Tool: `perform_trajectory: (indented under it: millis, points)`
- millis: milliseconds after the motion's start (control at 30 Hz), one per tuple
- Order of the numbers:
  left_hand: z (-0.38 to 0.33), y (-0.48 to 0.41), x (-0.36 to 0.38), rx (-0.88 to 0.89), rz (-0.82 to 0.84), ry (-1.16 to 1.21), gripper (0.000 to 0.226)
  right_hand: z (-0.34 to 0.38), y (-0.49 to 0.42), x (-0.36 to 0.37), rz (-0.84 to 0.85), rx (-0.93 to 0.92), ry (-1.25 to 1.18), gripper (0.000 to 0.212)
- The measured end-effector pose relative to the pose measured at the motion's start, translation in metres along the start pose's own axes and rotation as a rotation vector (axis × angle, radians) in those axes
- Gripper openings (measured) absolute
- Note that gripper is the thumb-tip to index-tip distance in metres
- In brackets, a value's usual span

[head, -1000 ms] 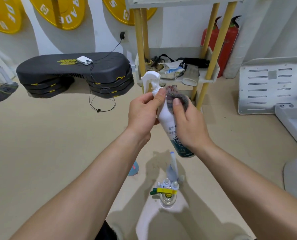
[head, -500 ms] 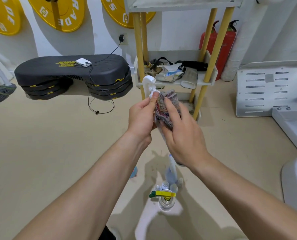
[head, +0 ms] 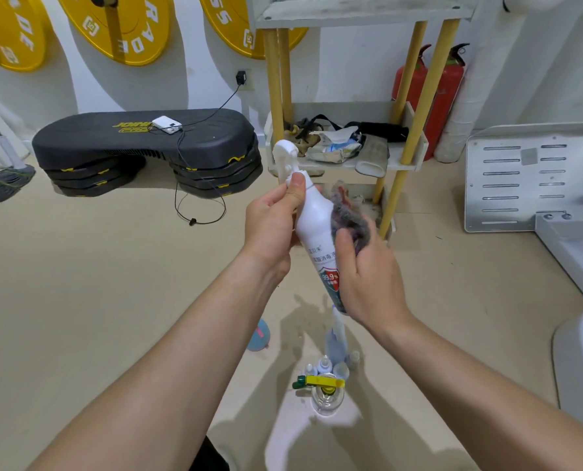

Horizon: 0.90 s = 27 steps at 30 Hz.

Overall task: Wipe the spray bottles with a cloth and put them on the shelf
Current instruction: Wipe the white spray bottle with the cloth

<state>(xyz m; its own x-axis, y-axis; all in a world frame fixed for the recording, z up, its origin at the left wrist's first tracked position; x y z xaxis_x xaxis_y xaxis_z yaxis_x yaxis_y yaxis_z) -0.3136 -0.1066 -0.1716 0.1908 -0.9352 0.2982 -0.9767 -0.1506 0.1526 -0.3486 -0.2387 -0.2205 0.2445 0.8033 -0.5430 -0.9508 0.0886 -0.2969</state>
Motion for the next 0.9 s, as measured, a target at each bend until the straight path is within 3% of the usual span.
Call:
perform_trajectory:
  millis: [100,200,433,700,800,900]
  points:
    - [0.001,0.000,0.000,-0.027,-0.006,0.016,0.041,0.004,0.008,0.006,0.028,-0.247,0.279,0.063]
    - [0.005,0.001,0.000,-0.052,-0.010,0.035,0.041,0.005,0.005,0.004,0.039,-0.334,0.387,0.066]
    - [0.001,-0.001,-0.001,0.001,0.040,-0.008,0.028,0.002,-0.014,-0.006,0.088,-0.004,-0.151,0.061]
    - [0.003,-0.007,-0.006,0.004,0.002,0.018,0.030,-0.014,-0.018,-0.004,0.221,0.160,-0.251,0.050]
    - [0.012,-0.006,0.002,0.032,-0.031,0.084,0.030,-0.013,-0.016,-0.003,0.179,0.162,-0.240,0.047]
    - [0.023,-0.005,0.011,0.074,-0.073,0.137,0.031,-0.006,-0.010,0.003,0.102,0.225,-0.250,0.060]
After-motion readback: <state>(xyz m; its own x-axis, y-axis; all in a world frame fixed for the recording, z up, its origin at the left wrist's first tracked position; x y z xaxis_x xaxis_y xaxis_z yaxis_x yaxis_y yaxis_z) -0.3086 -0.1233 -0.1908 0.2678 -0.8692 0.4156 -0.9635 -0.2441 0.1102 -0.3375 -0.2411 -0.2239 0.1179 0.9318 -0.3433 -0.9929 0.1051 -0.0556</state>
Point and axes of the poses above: each hand's wrist, its own y-axis away from the middle knuckle, its own x-axis out of the palm, z = x × y, the point moved 2 cm from there along -y, towards the middle knuckle
